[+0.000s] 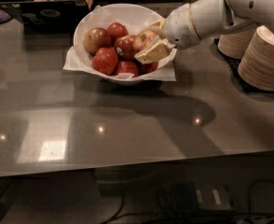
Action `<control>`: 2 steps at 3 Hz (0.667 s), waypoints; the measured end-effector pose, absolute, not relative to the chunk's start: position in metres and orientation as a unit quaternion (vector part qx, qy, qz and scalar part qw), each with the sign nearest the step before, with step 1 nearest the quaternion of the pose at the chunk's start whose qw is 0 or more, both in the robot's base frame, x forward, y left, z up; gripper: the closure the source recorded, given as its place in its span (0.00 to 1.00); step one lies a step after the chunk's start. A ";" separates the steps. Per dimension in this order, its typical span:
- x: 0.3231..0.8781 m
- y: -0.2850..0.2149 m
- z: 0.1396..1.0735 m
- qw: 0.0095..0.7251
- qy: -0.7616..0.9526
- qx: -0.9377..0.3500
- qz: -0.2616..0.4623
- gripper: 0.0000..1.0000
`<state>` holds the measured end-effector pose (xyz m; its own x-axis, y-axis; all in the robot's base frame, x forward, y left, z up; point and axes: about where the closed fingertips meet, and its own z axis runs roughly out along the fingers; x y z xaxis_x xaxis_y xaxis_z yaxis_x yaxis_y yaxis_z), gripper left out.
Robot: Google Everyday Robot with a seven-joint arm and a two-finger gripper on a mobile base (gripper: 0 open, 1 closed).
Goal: Pick apple from white bowl
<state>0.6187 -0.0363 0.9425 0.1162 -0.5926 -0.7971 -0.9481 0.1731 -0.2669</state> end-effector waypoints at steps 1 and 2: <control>0.613 -0.035 0.979 0.453 0.602 -0.617 0.230 1.00; 0.599 -0.037 1.017 0.463 0.568 -0.630 0.256 1.00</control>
Offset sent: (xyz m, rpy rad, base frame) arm -0.0340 -0.0098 0.1115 0.1583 -0.0472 0.2031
